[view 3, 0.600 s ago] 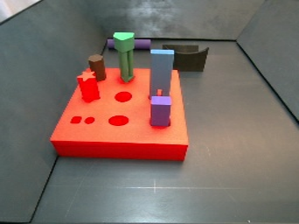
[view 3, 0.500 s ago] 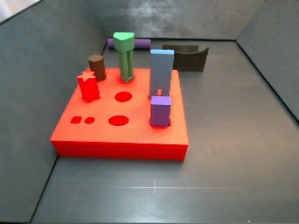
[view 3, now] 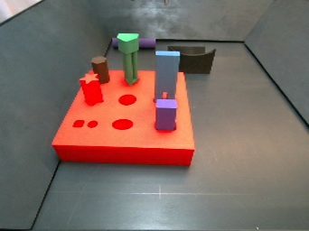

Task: Pick up the round object. Move up. Place the round object on the fixture. Regrasp the round object. Move to above the board. Insert the round object.
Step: Pick up the round object.

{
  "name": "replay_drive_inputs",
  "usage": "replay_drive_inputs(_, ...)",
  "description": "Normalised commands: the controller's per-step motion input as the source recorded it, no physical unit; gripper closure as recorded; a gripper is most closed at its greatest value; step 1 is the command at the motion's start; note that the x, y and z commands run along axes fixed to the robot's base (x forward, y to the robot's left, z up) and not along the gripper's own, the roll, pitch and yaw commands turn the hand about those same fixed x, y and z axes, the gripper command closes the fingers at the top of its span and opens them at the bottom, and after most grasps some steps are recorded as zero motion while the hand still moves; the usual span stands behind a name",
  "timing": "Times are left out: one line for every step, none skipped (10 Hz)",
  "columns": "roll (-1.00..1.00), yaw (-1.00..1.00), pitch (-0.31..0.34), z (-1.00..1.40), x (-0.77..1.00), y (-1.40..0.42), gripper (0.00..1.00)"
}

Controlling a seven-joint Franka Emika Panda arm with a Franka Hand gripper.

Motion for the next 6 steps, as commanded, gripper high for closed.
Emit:
replay_drive_inputs(0.0,-0.82,0.004,-0.31,-0.25,0.11,0.0)
replay_drive_inputs(0.0,-0.69,0.023,-0.36,-0.31,0.24,0.0)
replay_drive_inputs(0.0,-0.54,0.027,-0.41,-0.3,0.41,0.0)
replay_drive_inputs(0.0,-0.39,0.02,-0.44,-0.26,0.56,0.0)
replay_drive_inputs(0.0,-0.41,0.02,-0.46,-0.21,0.56,0.0)
replay_drive_inputs(-0.01,-0.65,0.0,-0.42,-0.05,0.33,0.0)
